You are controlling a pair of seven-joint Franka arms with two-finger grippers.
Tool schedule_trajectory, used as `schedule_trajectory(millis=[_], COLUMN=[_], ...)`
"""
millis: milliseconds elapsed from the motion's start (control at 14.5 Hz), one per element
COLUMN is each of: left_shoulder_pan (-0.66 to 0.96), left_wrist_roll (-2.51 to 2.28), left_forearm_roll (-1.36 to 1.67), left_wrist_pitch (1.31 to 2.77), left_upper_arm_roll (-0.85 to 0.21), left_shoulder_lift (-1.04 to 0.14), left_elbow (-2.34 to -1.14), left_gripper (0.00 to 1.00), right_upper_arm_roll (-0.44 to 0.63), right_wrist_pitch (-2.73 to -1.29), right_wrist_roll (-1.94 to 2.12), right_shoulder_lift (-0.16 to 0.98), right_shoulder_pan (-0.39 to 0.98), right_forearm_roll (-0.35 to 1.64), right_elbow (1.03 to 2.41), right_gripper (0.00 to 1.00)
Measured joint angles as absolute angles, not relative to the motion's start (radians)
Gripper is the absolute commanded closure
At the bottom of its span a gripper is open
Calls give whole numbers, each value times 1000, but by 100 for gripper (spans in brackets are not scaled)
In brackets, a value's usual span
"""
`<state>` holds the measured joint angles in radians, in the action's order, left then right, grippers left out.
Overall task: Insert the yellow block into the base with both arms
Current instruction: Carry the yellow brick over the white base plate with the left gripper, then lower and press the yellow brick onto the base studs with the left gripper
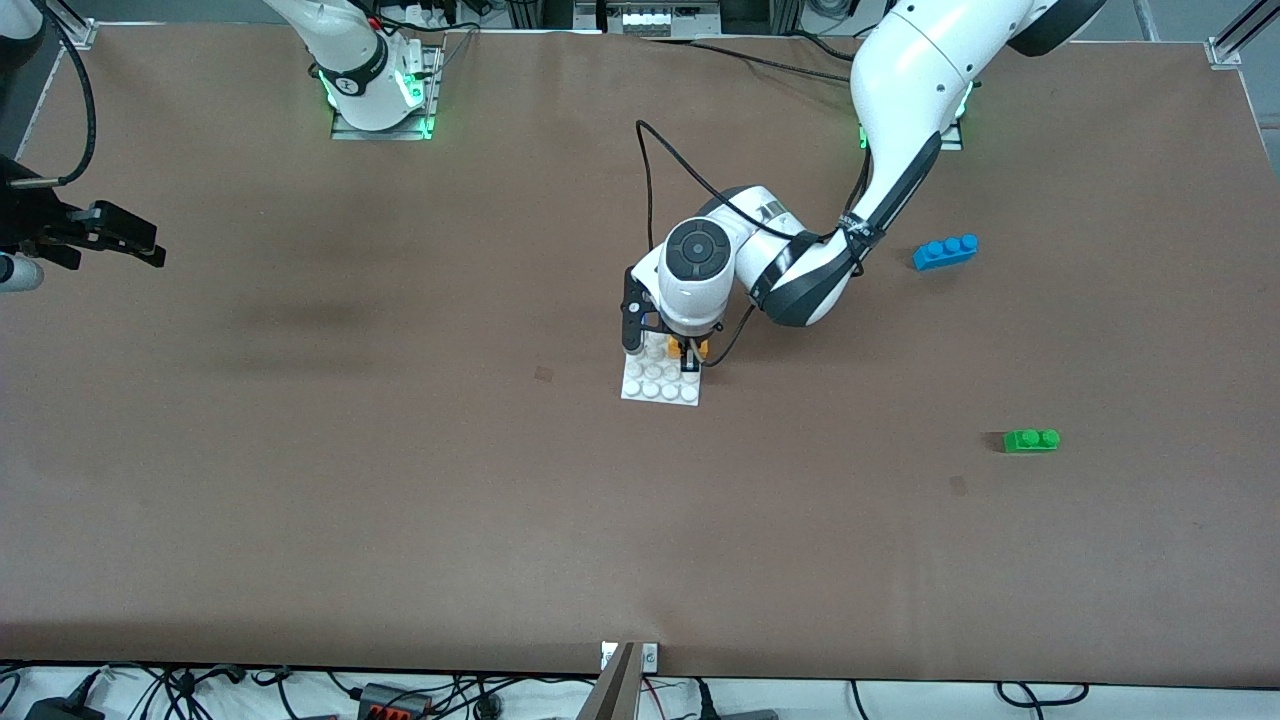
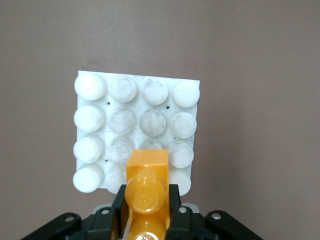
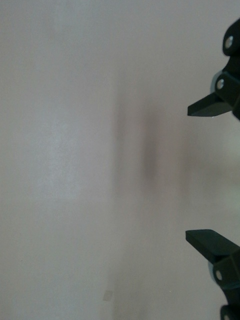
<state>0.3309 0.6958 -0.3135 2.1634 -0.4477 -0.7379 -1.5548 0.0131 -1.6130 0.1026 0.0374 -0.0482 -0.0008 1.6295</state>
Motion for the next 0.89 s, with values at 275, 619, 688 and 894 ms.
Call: schedule_trajectory(millis=[275, 619, 688, 894], left_shoulder_pan=[341, 370, 375, 380], left_wrist_roll=[696, 696, 696, 696], left_forearm_roll=[-314, -314, -314, -314], left_wrist_pitch=[2167, 2167, 2167, 2173], left_upper_arm_roll=[-447, -447, -447, -447], left_shoulder_lift=[-769, -792, -792, -793], left_elbow=[-1517, -1492, -1491, -1490], left_gripper=[100, 100, 100, 100], right_upper_arm_roll=[13, 13, 13, 13], right_wrist_pitch=[-1612, -1611, -1611, -1611], right_wrist_roll=[103, 103, 103, 103], right_shoulder_lift=[37, 37, 37, 37], right_shoulder_pan=[-48, -48, -48, -46], right_forearm_roll=[-1, -1, -1, -1], right_elbow=[1630, 1630, 1630, 1630], right_gripper=[0, 0, 0, 0])
